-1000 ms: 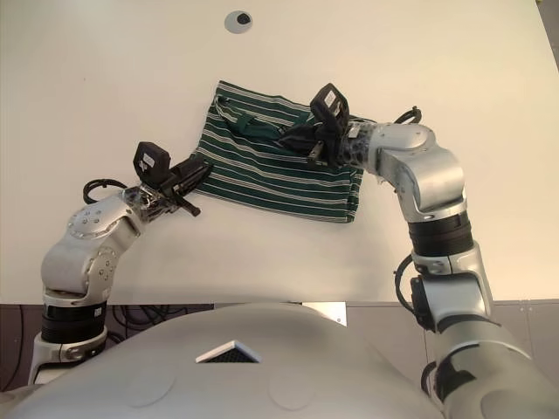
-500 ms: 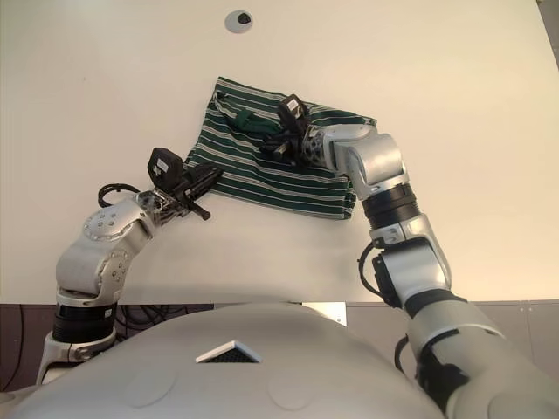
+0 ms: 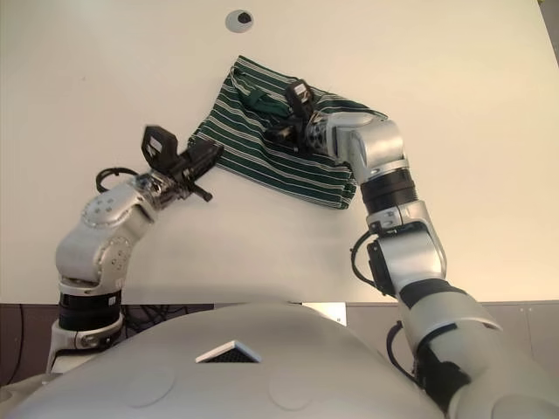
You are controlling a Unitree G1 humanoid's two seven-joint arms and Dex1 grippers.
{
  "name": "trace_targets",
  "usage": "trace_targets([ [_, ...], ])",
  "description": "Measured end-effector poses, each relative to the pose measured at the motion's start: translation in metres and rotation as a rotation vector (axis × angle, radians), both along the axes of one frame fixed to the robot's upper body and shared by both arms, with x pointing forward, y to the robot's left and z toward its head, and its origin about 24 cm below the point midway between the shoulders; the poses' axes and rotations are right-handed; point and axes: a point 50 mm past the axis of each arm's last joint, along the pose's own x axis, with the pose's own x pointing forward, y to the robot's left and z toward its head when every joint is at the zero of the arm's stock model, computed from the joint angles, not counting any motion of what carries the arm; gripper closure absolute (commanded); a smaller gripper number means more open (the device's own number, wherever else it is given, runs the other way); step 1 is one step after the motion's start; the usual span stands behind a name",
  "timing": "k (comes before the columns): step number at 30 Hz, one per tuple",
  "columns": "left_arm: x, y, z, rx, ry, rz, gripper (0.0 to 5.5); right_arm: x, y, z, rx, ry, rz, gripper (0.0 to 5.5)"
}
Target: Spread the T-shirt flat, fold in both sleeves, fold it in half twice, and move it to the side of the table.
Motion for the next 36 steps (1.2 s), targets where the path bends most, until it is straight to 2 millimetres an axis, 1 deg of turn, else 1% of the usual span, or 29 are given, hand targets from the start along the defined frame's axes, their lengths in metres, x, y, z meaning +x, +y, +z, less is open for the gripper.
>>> trace_targets([
  [1,0.002,-0.001,0.002,-0.003,-0.009,-0.007,4.65,-0.004,-0.002,0.0,-0.012,-0.015,0.034,4.46],
  [2,0.003,-0.001,0.001,0.011,-0.003,-0.008,4.65,-0.008,-0.001,-0.001,-0.017,-0.02,0.07,4.46],
  [4,0.006,-0.002,-0.01,0.049,0.034,-0.014,4.65,-0.016,-0.004,-0.001,-0.017,-0.02,0.115,4.46],
  [7,0.004,-0.003,-0.037,0.122,0.123,-0.024,4.65,-0.016,-0.005,-0.001,-0.003,-0.023,0.102,4.46],
  [10,0.002,-0.006,-0.048,0.156,0.126,-0.038,4.65,-0.012,-0.01,0.002,0.054,-0.001,0.03,4.46],
  [13,0.0,-0.007,-0.05,0.175,0.106,-0.049,4.65,-0.006,-0.006,0.005,0.083,0.023,-0.017,4.46],
  [16,-0.002,-0.008,-0.05,0.175,0.101,-0.051,4.65,0.004,-0.015,0.0,0.028,0.027,-0.087,4.46],
  [20,-0.003,-0.007,-0.051,0.177,0.102,-0.051,4.65,0.015,-0.014,-0.006,0.015,-0.027,-0.163,4.46],
  [23,-0.004,-0.008,-0.051,0.174,0.101,-0.056,4.65,0.028,-0.027,-0.006,-0.003,-0.109,-0.296,4.46],
  [24,-0.005,-0.009,-0.051,0.173,0.101,-0.06,4.65,0.034,-0.033,-0.004,-0.011,-0.154,-0.36,4.46],
  [27,-0.005,-0.009,-0.051,0.172,0.102,-0.062,4.65,0.049,-0.041,0.005,-0.064,-0.302,-0.444,4.46],
  [28,-0.005,-0.009,-0.051,0.171,0.102,-0.062,4.65,0.051,-0.041,0.008,-0.072,-0.331,-0.451,4.46],
  [30,-0.005,-0.009,-0.051,0.171,0.102,-0.064,4.65,0.052,-0.033,0.007,-0.047,-0.351,-0.451,4.46],
  [31,-0.005,-0.009,-0.05,0.168,0.101,-0.066,4.65,0.052,-0.033,0.009,-0.043,-0.368,-0.45,4.46],
  [33,-0.003,-0.007,-0.049,0.167,0.105,-0.058,4.65,0.055,-0.036,0.015,-0.037,-0.409,-0.447,4.46],
  [35,-0.002,-0.004,-0.048,0.17,0.108,-0.058,4.65,0.059,-0.04,0.025,-0.034,-0.46,-0.432,4.46],
  [36,0.0,-0.002,-0.048,0.175,0.11,-0.067,4.65,0.062,-0.047,0.03,-0.049,-0.483,-0.431,4.46],
])
